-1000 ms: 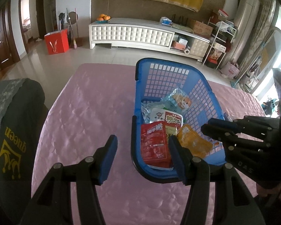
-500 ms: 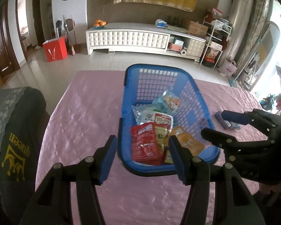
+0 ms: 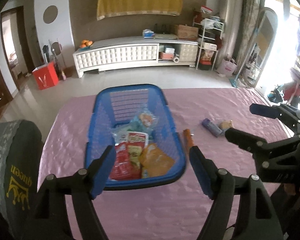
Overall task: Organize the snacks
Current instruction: 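Move both tools away from the basket toward the remaining snacks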
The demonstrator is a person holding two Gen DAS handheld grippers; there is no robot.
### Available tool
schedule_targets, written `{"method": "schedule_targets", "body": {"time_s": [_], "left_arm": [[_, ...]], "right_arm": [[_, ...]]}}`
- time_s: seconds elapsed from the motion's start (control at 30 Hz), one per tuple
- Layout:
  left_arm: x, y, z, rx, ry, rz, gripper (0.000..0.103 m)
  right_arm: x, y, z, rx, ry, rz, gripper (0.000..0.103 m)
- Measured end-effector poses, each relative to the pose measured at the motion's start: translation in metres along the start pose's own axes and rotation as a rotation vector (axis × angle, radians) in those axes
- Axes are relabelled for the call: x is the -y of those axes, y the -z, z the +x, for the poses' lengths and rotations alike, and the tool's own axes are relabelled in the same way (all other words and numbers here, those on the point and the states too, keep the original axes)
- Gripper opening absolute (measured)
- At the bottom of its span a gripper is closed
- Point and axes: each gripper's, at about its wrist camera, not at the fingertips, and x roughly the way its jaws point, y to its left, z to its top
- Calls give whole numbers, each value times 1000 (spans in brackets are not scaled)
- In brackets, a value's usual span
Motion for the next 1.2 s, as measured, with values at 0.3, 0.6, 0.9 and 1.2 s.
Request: {"method": "schedule_targets", "body": {"time_s": [0.3, 0.6, 0.9, 1.2], "left_arm": [[61, -4, 14, -13, 42, 80, 76], [121, 3, 46, -63, 93, 136, 76], [153, 10, 92, -117, 80, 168, 76], [162, 10, 149, -179, 34, 180, 76]], "right_arm": [[61, 27, -19, -2, 59, 103, 93], [109, 61, -20, -7, 147, 138, 101], [148, 92, 3, -36, 141, 208, 101], [169, 107, 44, -104, 165, 245, 101]]}}
